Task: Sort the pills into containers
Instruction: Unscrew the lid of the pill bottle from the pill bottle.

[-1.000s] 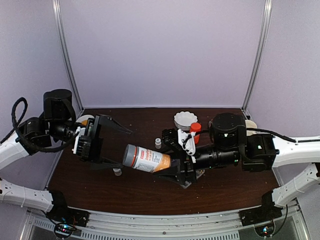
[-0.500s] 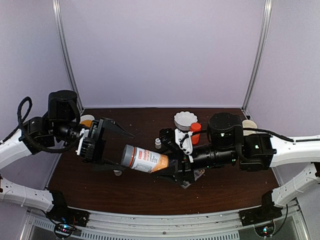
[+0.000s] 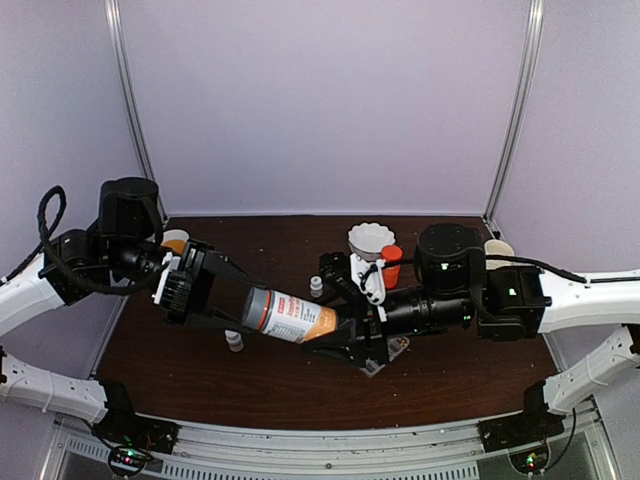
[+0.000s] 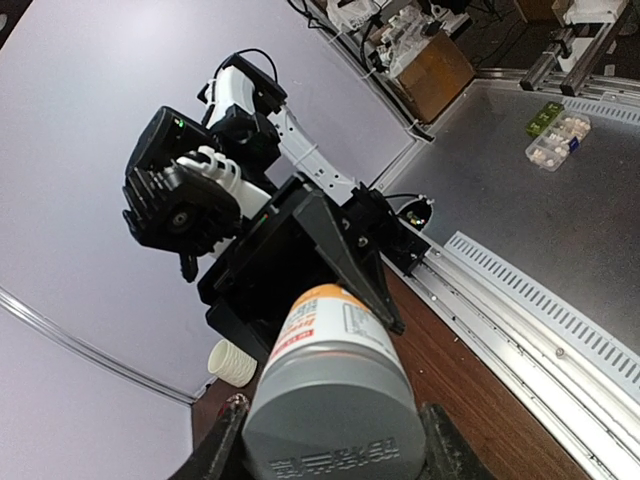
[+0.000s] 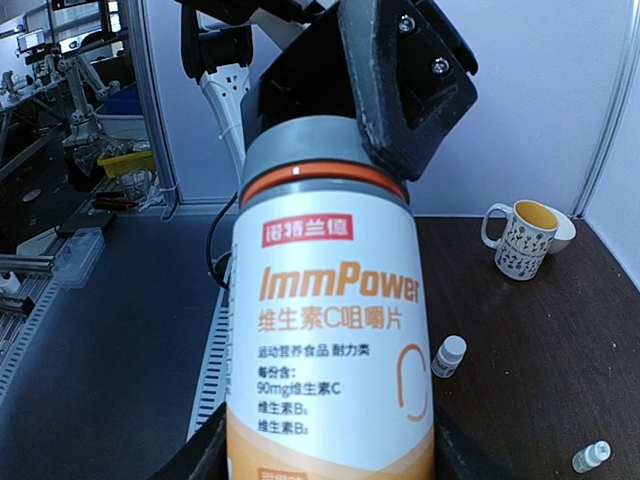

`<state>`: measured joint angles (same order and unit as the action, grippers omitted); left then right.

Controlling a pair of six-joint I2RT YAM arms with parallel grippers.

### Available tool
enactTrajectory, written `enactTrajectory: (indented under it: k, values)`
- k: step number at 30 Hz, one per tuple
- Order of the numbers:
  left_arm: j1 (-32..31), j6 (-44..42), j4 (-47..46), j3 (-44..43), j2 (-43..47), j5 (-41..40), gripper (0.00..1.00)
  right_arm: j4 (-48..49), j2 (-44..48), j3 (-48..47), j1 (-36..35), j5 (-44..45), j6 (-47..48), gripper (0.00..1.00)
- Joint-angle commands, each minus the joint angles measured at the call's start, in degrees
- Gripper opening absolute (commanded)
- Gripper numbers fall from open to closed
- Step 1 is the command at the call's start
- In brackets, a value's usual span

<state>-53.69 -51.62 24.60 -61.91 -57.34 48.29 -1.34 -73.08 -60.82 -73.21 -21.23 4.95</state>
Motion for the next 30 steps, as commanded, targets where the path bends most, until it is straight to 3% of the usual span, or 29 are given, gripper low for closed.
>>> enactTrajectory:
  k: [1,5,10,15,23,30]
  values:
    - [-0.78,7.99,-3.58,-2.39,-1.82,1.41,0.0,0.59,-0.94,-3.03,0.26,2.46,0.95,0.0]
    - [-1.38,19.72,-10.52,-0.9,-1.28,0.11,0.0,-3.0,-1.23,-4.48,0.25,5.36,3.9,0.0]
    - [-3.58,38.55,-17.85,0.13,-0.01,-10.36,0.0,-2.76,0.31,-4.2,0.01,9.65,8.07,0.0]
    - [-6.24,57.84,-16.33,-1.72,0.28,-25.74,0.0,0.85,2.23,-2.53,-1.01,14.89,11.69,0.0]
    - [-7.77,77.26,-13.18,-4.13,0.74,-35.84,0.0,6.11,2.47,-1.16,-3.4,25.86,17.0,0.0]
    - [-7.41,97.26,1.74,-14.49,-3.51,-38.31,0.0,7.7,2.27,0.37,-4.93,34.66,21.83,0.0]
